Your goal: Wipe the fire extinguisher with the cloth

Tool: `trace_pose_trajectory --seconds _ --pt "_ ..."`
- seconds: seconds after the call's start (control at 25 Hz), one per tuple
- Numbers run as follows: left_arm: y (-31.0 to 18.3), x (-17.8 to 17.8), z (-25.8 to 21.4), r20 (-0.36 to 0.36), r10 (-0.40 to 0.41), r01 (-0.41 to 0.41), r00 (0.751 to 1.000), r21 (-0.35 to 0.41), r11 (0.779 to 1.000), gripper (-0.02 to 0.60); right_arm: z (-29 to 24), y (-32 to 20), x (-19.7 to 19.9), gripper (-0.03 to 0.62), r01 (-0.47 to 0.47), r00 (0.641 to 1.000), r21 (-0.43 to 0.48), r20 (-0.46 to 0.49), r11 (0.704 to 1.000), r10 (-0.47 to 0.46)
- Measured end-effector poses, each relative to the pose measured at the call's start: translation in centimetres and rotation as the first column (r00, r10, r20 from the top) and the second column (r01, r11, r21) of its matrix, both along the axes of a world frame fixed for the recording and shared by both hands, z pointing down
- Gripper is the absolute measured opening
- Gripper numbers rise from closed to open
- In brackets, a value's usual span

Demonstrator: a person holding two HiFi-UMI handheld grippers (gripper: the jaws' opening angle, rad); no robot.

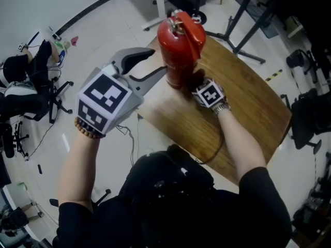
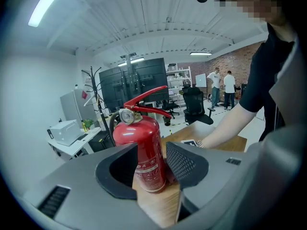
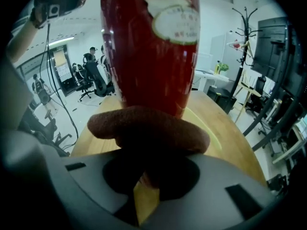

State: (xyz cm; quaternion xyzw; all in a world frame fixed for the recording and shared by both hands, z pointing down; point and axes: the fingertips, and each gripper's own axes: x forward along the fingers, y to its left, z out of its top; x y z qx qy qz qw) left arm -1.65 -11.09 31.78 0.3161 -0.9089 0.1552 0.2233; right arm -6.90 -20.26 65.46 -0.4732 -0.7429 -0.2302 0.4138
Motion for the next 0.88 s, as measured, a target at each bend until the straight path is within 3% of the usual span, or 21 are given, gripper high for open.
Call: trace_pose_trajectory --seconds 0.24,0.52,0.56,0.64,0.8,0.88 --pt "1.3 1.9 3.0 -0.051 0.003 0.001 0.999 0.071 0.997 0.186 -5.4 0.2 1.7 0.080 -0.102 0.992 -0.105 0.069 0.989 0.110" --pt "3.0 5.1 5.6 -0.076 -0.004 0.016 0.997 0.160 0.987 0.160 -13.5 1.6 5.8 0.080 -0.206 0.960 -0.243 0.136 0.948 0.244" --pt "3.2 5.6 5.8 -0.074 -0.005 0.018 0.997 0.169 0.985 0.115 -14.7 1.9 6.5 0.080 -0.217 0.954 -0.263 0.146 0.940 0.261" --pt "3.6 6.9 6.2 -0.067 -0.006 0.019 0.998 0.184 0.983 0.097 -17.1 2.6 8.1 0.080 -0.232 0.942 -0.304 0.165 0.924 0.291" --pt "4.1 9.2 6.2 -0.036 -0.008 0.015 0.999 0.207 0.978 0.003 -21.4 3.9 11.3 0.078 -0.252 0.917 -0.375 0.202 0.892 0.344" --pt "4.1 10.3 6.3 -0.026 -0.002 0.008 1.000 0.218 0.976 0.000 -23.2 4.6 13.1 0.078 -0.251 0.906 -0.401 0.223 0.881 0.360"
